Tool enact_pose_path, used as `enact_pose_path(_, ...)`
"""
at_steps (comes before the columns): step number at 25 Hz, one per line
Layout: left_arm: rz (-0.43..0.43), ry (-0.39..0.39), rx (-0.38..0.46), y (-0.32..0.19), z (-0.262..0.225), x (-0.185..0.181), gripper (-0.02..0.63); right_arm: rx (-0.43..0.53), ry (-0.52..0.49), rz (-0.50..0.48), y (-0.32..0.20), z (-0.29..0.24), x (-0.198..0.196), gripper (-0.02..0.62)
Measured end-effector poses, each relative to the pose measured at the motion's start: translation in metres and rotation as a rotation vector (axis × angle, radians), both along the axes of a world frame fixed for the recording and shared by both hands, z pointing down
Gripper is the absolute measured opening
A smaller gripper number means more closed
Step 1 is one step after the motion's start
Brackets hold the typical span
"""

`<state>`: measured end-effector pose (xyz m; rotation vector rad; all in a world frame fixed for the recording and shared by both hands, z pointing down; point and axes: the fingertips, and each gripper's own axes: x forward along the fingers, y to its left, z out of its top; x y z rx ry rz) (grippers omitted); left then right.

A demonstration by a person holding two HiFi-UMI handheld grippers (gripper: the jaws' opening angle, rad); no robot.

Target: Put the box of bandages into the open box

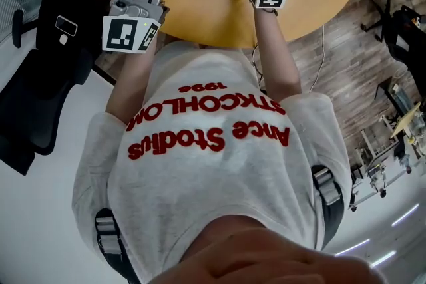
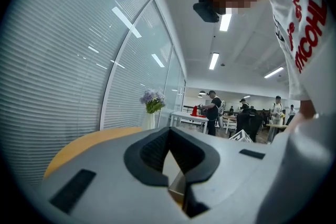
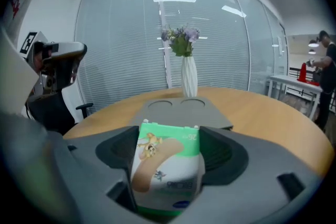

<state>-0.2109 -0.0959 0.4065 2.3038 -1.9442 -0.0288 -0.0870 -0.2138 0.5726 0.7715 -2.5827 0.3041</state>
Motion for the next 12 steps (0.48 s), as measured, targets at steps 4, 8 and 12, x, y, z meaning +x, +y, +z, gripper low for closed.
enact_pose_path(4, -0.007, 0.004, -0.011, 0.003, 0.004, -0.005, 0.006, -0.045, 0.119, -0.016, 0.003, 0.026, -0.001, 0.367)
enact_pose_path(8, -0.011, 0.002, 0.0, 0.003, 0.001, -0.008, 0.006, -0.036, 0.107, -0.005, 0.003, 0.02, 0.0, 0.367)
enact_pose_path(12, -0.01, -0.001, 0.017, 0.003, -0.006, -0.009, 0.006, -0.001, 0.041, -0.008, 0.005, -0.005, -0.001, 0.36)
